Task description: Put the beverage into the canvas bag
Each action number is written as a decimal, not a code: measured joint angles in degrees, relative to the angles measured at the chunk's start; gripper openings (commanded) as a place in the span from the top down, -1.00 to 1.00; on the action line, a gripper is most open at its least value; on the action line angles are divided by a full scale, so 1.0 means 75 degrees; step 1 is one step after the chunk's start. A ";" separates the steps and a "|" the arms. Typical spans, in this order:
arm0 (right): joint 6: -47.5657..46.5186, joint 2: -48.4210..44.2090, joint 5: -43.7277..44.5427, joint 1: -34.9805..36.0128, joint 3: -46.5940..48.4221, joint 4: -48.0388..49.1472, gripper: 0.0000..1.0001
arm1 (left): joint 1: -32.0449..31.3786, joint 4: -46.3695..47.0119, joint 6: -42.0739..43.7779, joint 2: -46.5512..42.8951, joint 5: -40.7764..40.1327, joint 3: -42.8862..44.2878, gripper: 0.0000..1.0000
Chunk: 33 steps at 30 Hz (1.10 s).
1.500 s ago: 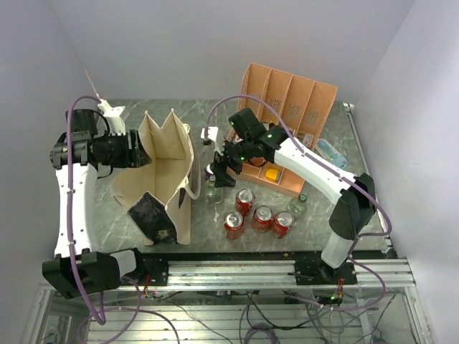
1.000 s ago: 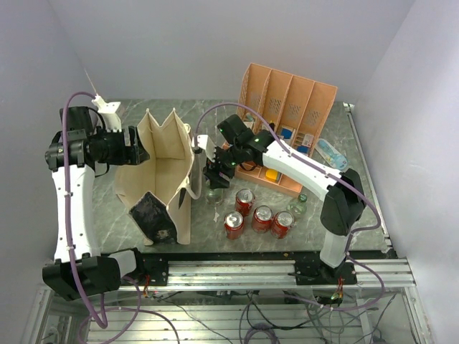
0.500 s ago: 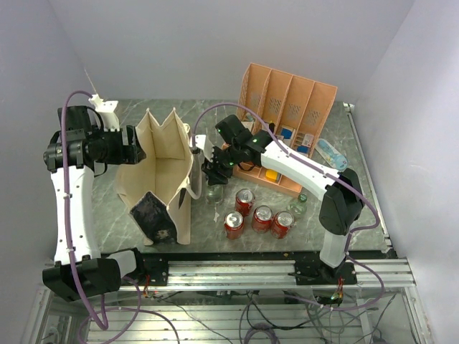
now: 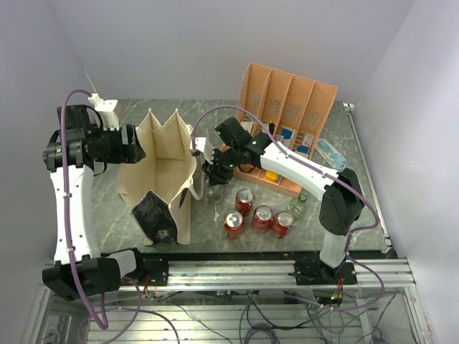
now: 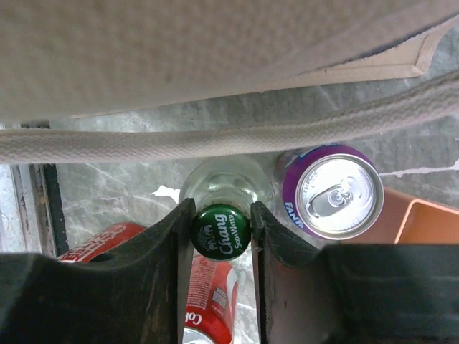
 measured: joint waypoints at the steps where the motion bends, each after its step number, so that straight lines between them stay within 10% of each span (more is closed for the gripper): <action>1: -0.0009 -0.0003 0.0023 0.0009 0.0000 0.0003 0.57 | 0.0000 0.0000 0.0015 0.0006 -0.0006 0.0000 -0.77; 6: -0.0012 -0.0050 0.0111 0.0020 0.0000 -0.0038 1.00 | 0.0000 0.0000 0.0154 0.0050 -0.0090 0.0026 -0.80; 19: 0.0291 -0.1518 0.0382 0.0023 0.0236 -0.0918 1.00 | 0.0000 -0.0090 0.0562 0.0560 -0.0146 0.0548 -0.78; 33: 0.0851 -0.1565 0.0737 0.0023 0.5333 -0.1818 1.00 | 0.0000 -0.0108 0.0525 0.0772 0.0044 0.0784 -0.44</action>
